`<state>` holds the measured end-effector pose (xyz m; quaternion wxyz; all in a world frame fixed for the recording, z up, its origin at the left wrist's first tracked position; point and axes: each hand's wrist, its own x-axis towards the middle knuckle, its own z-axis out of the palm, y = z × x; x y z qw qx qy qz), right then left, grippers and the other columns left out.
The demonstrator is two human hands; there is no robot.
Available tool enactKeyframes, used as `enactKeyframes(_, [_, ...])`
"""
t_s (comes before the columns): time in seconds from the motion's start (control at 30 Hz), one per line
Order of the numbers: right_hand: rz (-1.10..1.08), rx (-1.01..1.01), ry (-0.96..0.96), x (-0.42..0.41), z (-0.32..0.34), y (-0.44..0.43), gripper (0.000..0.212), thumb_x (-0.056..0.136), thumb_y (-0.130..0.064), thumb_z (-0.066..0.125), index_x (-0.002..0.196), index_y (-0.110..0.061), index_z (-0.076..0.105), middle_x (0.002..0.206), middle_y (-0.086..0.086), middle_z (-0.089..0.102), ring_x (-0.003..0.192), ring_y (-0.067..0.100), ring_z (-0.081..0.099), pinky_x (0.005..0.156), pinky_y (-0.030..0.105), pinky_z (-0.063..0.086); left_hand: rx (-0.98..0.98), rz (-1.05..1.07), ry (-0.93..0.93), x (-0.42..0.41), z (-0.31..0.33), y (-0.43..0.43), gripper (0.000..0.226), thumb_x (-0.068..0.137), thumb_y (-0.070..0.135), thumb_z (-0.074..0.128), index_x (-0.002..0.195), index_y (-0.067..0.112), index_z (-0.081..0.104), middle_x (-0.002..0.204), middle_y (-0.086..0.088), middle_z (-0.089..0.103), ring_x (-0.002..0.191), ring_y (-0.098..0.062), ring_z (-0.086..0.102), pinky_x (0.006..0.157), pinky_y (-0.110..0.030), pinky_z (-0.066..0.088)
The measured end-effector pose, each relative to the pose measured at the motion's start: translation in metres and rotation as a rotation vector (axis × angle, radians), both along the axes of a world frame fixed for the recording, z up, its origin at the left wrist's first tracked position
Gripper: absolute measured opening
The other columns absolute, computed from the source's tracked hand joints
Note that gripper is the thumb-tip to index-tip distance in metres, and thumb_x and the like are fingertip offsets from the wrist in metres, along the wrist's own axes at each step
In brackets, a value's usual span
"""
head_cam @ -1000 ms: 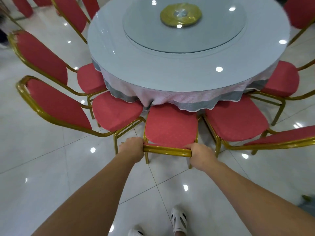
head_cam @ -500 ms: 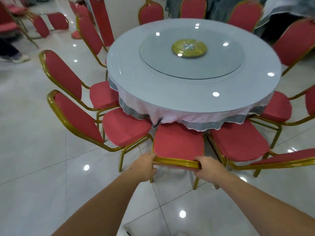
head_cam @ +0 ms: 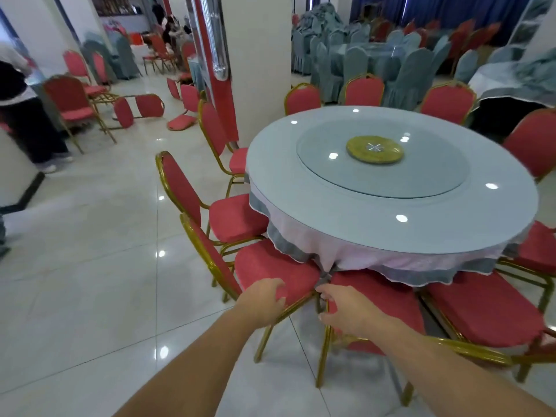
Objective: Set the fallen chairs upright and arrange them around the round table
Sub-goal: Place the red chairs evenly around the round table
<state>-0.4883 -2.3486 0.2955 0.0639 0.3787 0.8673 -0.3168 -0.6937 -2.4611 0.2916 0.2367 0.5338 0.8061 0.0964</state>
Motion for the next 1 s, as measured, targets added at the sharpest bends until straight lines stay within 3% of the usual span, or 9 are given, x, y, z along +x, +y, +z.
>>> enactKeyframes(0.1, [0.016,-0.001,-0.005,-0.036,0.003,-0.010,0.064,0.090,-0.032,0.074,0.149,-0.030,0.049,0.138,-0.008,0.061,0.122,0.009,0.059,0.099,0.024,0.047,0.009,0.030,-0.018,-0.036,0.000,-0.019,0.045,0.102,0.025,0.053,0.146,0.017,0.056,0.145,-0.002,0.061,0.131,-0.021,0.057,0.110,-0.037,0.047])
enactKeyframes(0.23, [0.048,-0.040,-0.020,-0.080,-0.003,-0.012,0.067,0.089,-0.034,0.073,0.151,-0.028,0.047,0.143,-0.006,0.059,0.125,0.010,0.059,0.104,0.028,0.048,0.008,0.074,-0.020,-0.072,-0.003,-0.026,0.039,0.102,0.025,0.053,0.139,0.017,0.061,0.136,-0.002,0.066,0.119,-0.019,0.063,0.104,-0.039,0.052])
enactKeyframes(0.47, [0.100,-0.137,0.030,-0.182,-0.021,0.001,0.073,0.087,-0.037,0.076,0.152,-0.027,0.046,0.140,-0.004,0.061,0.128,0.012,0.057,0.106,0.029,0.048,-0.008,0.106,0.031,-0.144,0.008,-0.018,0.033,0.102,0.021,0.052,0.131,0.018,0.067,0.130,-0.002,0.068,0.116,-0.021,0.064,0.102,-0.039,0.053])
enactKeyframes(0.83, [0.195,-0.232,0.110,-0.351,-0.024,0.056,0.065,0.094,-0.044,0.070,0.152,-0.029,0.045,0.141,-0.009,0.060,0.129,0.013,0.057,0.106,0.032,0.050,-0.053,0.247,0.115,-0.299,0.015,0.032,0.034,0.106,0.029,0.052,0.137,0.027,0.064,0.136,0.006,0.066,0.120,-0.016,0.064,0.103,-0.034,0.054])
enactKeyframes(1.0, [0.201,-0.251,0.113,-0.395,-0.032,0.073,0.068,0.091,-0.047,0.071,0.151,-0.028,0.046,0.140,-0.006,0.061,0.127,0.013,0.059,0.106,0.036,0.052,-0.088,0.204,0.141,-0.337,-0.003,0.041,0.038,0.102,0.026,0.054,0.139,0.031,0.063,0.143,0.007,0.062,0.130,-0.017,0.055,0.111,-0.041,0.050])
